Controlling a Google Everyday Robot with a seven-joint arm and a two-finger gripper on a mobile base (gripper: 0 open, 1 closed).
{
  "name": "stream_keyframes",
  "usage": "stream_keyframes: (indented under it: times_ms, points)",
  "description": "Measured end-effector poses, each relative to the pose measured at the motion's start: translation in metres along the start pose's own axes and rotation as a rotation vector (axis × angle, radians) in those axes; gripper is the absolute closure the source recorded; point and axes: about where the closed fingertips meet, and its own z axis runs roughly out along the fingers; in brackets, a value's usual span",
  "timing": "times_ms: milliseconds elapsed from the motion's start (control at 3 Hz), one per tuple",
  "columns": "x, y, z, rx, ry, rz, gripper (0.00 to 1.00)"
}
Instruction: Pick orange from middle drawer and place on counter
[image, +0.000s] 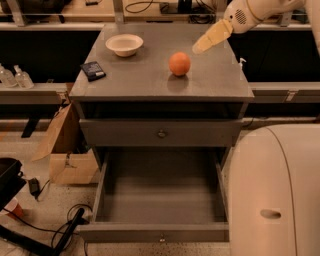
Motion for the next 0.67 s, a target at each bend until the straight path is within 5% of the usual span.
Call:
stream_keyframes:
  times_ms: [333,667]
  points:
    - [0.027,-0.013,-0.095,0.142,0.048,0.027,0.00]
    - [0.036,-0.009,-0.192,0.350,-0.009,0.040,0.00]
